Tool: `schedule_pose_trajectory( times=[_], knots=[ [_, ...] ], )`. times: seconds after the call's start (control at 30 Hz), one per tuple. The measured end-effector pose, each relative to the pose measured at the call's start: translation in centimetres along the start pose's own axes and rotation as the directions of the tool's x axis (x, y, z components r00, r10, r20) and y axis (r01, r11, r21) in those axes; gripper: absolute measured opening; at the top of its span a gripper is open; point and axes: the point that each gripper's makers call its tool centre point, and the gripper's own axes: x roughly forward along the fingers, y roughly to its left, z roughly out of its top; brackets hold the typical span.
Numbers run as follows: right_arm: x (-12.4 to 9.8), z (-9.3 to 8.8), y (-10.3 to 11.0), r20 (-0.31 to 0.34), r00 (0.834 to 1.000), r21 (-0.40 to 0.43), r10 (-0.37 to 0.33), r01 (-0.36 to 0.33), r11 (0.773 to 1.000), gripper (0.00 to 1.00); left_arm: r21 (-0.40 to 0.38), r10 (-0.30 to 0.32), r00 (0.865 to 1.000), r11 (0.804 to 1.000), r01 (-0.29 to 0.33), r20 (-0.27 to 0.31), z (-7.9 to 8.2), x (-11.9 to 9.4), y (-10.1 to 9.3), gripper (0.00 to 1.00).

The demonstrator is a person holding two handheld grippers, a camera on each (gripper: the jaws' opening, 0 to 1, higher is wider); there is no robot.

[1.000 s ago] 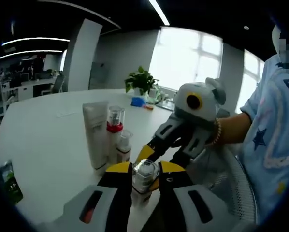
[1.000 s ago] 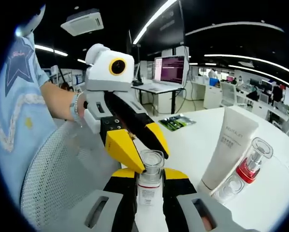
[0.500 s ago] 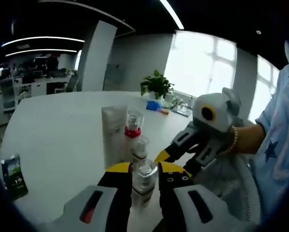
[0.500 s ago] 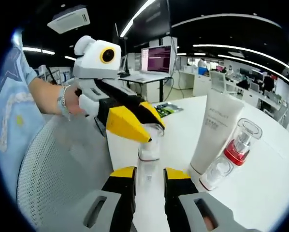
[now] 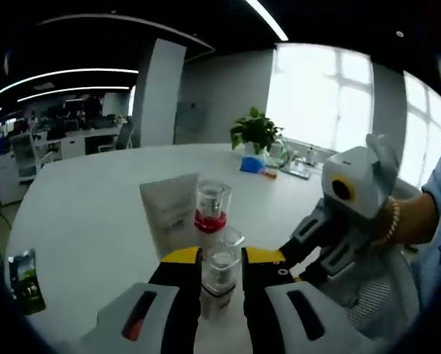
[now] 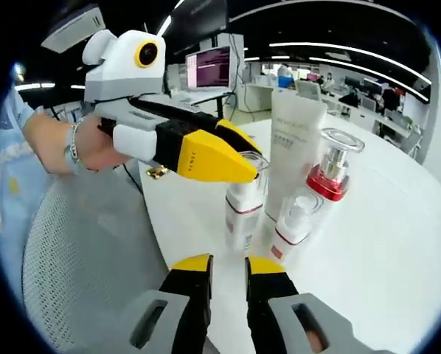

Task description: Arrange the skincare products in the storage area until every visible bottle or jar stands upright without overlapping.

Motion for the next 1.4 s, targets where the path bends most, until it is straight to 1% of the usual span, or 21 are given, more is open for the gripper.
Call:
schedule_pose_trajectory(
  times=[0.07,0.1,0.17,0.3,0.4,0.5,0.57,0.67,0.73,0.77,0.83,0.93,1.07,1.1,1.17,1.23,1.27,1.3,1.37,1.4],
  knots=[
    [0.1,-0.2,-0.1,-0.008,1.000,0.005,-0.004,0.004,1.000,0.10,-0.022,0.009,1.000,1.000,-0.009,-0.008,-0.4,0.4,0.1,0.16],
    [0.2,-0.4,-0.1,-0.018,1.000,0.011,-0.003,0.003,1.000,0.10,-0.024,0.011,1.000,1.000,-0.011,-0.002,-0.5,0.5,0.1,0.16],
    [0.2,-0.5,-0.1,-0.025,1.000,0.009,-0.003,0.004,1.000,0.10,-0.017,0.025,1.000,1.000,-0.025,-0.002,-0.6,0.6,0.1,0.16],
    [0.3,-0.7,0.2,-0.036,0.999,-0.007,0.004,-0.004,1.000,0.10,-0.021,0.025,1.000,0.999,-0.024,0.007,-0.8,0.6,0.2,0.17],
    [0.5,-0.7,0.4,-0.043,0.999,-0.020,0.016,-0.016,1.000,0.10,-0.015,0.027,1.000,1.000,-0.027,-0.002,-1.3,0.8,0.2,0.17],
    [0.6,-0.7,0.4,-0.042,0.999,-0.023,0.022,-0.023,0.999,0.10,-0.031,0.029,1.000,0.999,-0.029,0.010,-1.2,0.7,0.4,0.17],
    [0.7,-0.8,0.4,-0.047,0.999,-0.026,0.022,-0.023,0.999,0.10,-0.009,0.028,1.000,1.000,-0.028,0.013,-1.2,0.7,0.4,0.17],
    [0.7,-0.9,0.4,-0.053,0.998,-0.028,0.021,-0.023,0.999,0.10,-0.027,0.025,1.000,0.999,-0.024,0.015,-1.2,0.5,0.4,0.18],
    [0.8,-1.0,0.3,-0.058,0.998,-0.027,0.021,-0.022,0.999,0.10,-0.023,0.024,1.000,0.999,-0.024,0.018,-1.2,0.4,0.5,0.18],
    [0.8,-1.0,0.3,-0.059,0.998,-0.028,0.020,-0.022,0.999,0.10,-0.019,0.022,1.000,1.000,-0.021,0.018,-1.2,0.3,0.5,0.18],
    [0.8,-1.1,0.3,-0.063,0.998,-0.028,0.022,-0.024,0.999,0.10,0.001,0.017,1.000,1.000,-0.017,0.024,-1.1,0.2,0.4,0.23],
    [0.9,-1.2,0.5,-0.066,0.997,-0.027,0.030,-0.032,0.999,0.10,0.025,-0.003,1.000,1.000,0.002,0.021,-1.2,0.1,0.0,0.23],
    [1.0,-1.4,0.5,-0.080,0.996,-0.033,0.029,-0.032,0.999,0.10,0.048,-0.038,0.999,0.998,0.037,0.011,-1.1,-0.4,-0.6,0.31],
    [1.0,-1.5,0.4,-0.086,0.996,-0.036,0.027,-0.031,0.999,0.10,0.056,-0.058,0.998,0.997,0.058,-0.011,-1.4,-0.6,-0.8,0.33],
    [1.0,-1.7,0.4,-0.093,0.995,-0.035,0.025,-0.028,0.999,0.10,0.076,-0.074,0.996,0.994,0.077,-0.050,-2.0,-0.7,-0.9,0.35],
    [1.0,-1.8,0.3,-0.099,0.995,-0.027,0.023,-0.026,0.999,0.10,0.109,-0.073,0.992,0.990,0.084,-0.100,-2.8,-0.7,-0.8,0.34],
    [1.0,-1.9,0.2,-0.103,0.994,-0.020,0.023,-0.025,0.999,0.10,0.129,-0.056,0.989,0.989,0.074,-0.135,-3.5,-0.6,-0.5,0.34],
    [1.0,-1.9,0.0,-0.106,0.994,-0.014,0.021,-0.023,1.000,0.10,0.136,-0.056,0.984,0.988,0.079,-0.167,-4.2,-0.5,-0.5,0.33],
    [0.9,-2.2,-0.4,-0.114,0.993,-0.002,0.008,-0.008,1.000,0.10,0.126,-0.060,0.970,0.988,0.091,-0.236,-5.6,-0.3,-0.5,0.33],
    [0.8,-2.2,-0.7,-0.115,0.993,0.007,-0.002,0.003,1.000,0.10,0.123,-0.042,0.962,0.989,0.077,-0.269,-6.4,-0.1,-0.1,0.32]
  ],
)
